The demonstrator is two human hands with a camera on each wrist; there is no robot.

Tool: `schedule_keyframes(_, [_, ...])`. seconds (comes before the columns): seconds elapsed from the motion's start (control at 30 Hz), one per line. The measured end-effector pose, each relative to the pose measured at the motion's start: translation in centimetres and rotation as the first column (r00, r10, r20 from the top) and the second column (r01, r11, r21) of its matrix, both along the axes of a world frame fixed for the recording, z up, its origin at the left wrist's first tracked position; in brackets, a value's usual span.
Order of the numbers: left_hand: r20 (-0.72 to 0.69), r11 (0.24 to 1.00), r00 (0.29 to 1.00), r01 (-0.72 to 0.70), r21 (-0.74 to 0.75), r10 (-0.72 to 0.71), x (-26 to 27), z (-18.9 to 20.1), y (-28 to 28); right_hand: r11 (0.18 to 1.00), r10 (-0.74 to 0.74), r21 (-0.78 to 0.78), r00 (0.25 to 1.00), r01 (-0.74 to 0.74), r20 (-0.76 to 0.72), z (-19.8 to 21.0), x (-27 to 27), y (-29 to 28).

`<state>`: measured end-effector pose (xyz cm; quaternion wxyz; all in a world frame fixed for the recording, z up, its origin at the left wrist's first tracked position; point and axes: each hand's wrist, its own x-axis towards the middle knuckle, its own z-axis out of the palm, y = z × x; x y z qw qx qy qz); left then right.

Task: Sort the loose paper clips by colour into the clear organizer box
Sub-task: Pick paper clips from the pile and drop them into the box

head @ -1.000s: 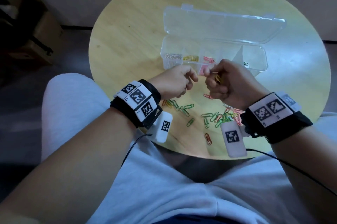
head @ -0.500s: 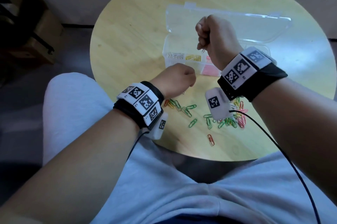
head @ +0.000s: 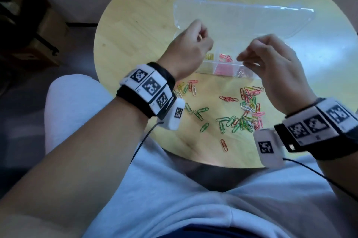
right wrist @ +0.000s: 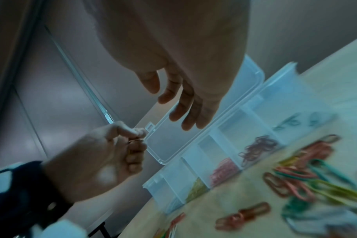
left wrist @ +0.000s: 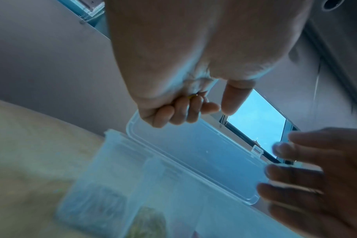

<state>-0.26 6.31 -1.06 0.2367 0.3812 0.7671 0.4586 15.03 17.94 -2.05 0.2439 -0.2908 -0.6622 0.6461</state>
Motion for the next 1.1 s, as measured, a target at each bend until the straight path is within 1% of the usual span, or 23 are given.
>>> schedule_keyframes(0.1, [0.024, 1.000, 0.999, -0.027, 0.001, 0.027, 0.2, 1.0, 2.5, 0.998, -0.010, -0.056, 1.000, 0.010, 0.008, -0.4, 2.2, -0.6])
schedule_keyframes(0.17, [0.036, 0.998, 0.998, -0.055, -0.041, 0.057, 0.4, 1.1, 4.2, 0.997, -0.011, -0.074, 1.000, 0.012, 0.012, -0.5, 2.9, -0.8])
schedule_keyframes(0.2, [0.027, 0.994, 0.997, -0.064, -0.090, 0.067, 0.5, 1.0, 4.9, 0.996, -0.013, -0.083, 1.000, 0.013, 0.009, -0.6, 3.0, -0.9])
schedule_keyframes(0.3, [-0.073, 0.961, 0.996, -0.069, -0.269, 0.051, 0.7, 0.6, 5.7, 0.995, -0.011, -0.097, 1.000, 0.011, -0.003, -0.6, 3.0, -1.1])
schedule_keyframes(0.4, [-0.156, 0.931, 0.988, -0.075, -0.356, 0.020, 0.5, 0.7, 4.7, 0.995, 0.009, -0.095, 1.000, -0.010, -0.002, -0.6, 2.9, -1.4])
schedule_keyframes(0.5, [-0.196, 0.942, 0.981, -0.053, -0.332, -0.014, 0.4, 1.5, 2.8, 0.997, 0.039, -0.064, 0.999, -0.037, 0.030, -0.7, 3.0, -1.3])
schedule_keyframes(0.6, [-0.216, 0.960, 0.976, -0.024, -0.278, -0.039, 1.0, 2.5, 0.4, 0.993, 0.110, 0.017, 0.984, -0.113, 0.142, -1.0, 2.9, -1.0])
schedule_keyframes(0.67, [-0.197, 0.957, 0.979, -0.001, -0.291, -0.059, 1.7, 2.0, -1.1, 0.983, 0.144, 0.069, 0.949, -0.169, 0.282, -1.4, 2.7, -0.9])
schedule_keyframes(0.73, [-0.206, 0.938, 0.976, -0.003, -0.346, -0.073, 2.0, 0.6, -2.1, 0.968, 0.146, 0.123, 0.888, -0.220, 0.436, -1.9, 2.6, -0.8])
schedule_keyframes(0.83, [-0.275, 0.884, 0.961, -0.106, -0.455, -0.027, 1.1, -1.6, -2.9, 0.934, 0.120, 0.197, 0.783, -0.297, 0.610, -2.7, 2.7, -0.6])
schedule_keyframes(0.93, [-0.306, 0.836, 0.952, -0.149, -0.528, -0.024, -0.5, -2.6, -3.5, 0.910, 0.068, 0.260, 0.734, -0.323, 0.675, -3.2, 2.8, -0.3])
schedule_keyframes(1.03, [-0.292, 0.827, 0.956, -0.139, -0.545, -0.032, -1.5, -3.1, -3.6, 0.907, 0.030, 0.279, 0.708, -0.317, 0.706, -3.5, 2.7, -0.1])
schedule_keyframes(1.1, [-0.273, 0.831, 0.960, -0.103, -0.546, -0.061, -1.4, -3.5, -3.4, 0.900, 0.016, 0.290, 0.688, -0.327, 0.726, -3.9, 2.5, 0.0])
